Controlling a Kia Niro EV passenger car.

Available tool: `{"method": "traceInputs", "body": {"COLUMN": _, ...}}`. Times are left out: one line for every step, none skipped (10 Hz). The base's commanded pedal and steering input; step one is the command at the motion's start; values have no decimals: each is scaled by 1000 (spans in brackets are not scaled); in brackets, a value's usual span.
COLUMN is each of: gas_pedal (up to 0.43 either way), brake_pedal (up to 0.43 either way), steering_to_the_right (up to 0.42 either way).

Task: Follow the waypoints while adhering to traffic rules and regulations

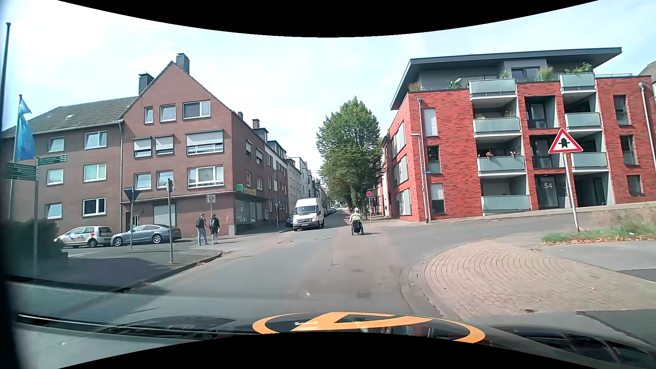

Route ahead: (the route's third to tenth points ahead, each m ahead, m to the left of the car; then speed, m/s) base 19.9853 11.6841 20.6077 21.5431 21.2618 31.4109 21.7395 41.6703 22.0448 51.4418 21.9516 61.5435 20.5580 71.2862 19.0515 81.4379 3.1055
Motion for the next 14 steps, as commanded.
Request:
{"method": "traceInputs", "body": {"gas_pedal": 0, "brake_pedal": 18, "steering_to_the_right": -4}}
{"method": "traceInputs", "body": {"gas_pedal": 0, "brake_pedal": 37, "steering_to_the_right": -4}}
{"method": "traceInputs", "body": {"gas_pedal": 0, "brake_pedal": 67, "steering_to_the_right": -4}}
{"method": "traceInputs", "body": {"gas_pedal": 0, "brake_pedal": 85, "steering_to_the_right": -4}}
{"method": "traceInputs", "body": {"gas_pedal": 0, "brake_pedal": 91, "steering_to_the_right": -4}}
{"method": "traceInputs", "body": {"gas_pedal": 0, "brake_pedal": 98, "steering_to_the_right": -4}}
{"method": "traceInputs", "body": {"gas_pedal": 0, "brake_pedal": 116, "steering_to_the_right": -3}}
{"method": "traceInputs", "body": {"gas_pedal": 0, "brake_pedal": 128, "steering_to_the_right": -3}}
{"method": "traceInputs", "body": {"gas_pedal": 0, "brake_pedal": 165, "steering_to_the_right": -3}}
{"method": "traceInputs", "body": {"gas_pedal": 0, "brake_pedal": 177, "steering_to_the_right": -3}}
{"method": "traceInputs", "body": {"gas_pedal": 0, "brake_pedal": 183, "steering_to_the_right": -3}}
{"method": "traceInputs", "body": {"gas_pedal": 0, "brake_pedal": 183, "steering_to_the_right": -2}}
{"method": "traceInputs", "body": {"gas_pedal": 0, "brake_pedal": 183, "steering_to_the_right": -2}}
{"method": "traceInputs", "body": {"gas_pedal": 0, "brake_pedal": 183, "steering_to_the_right": -3}}
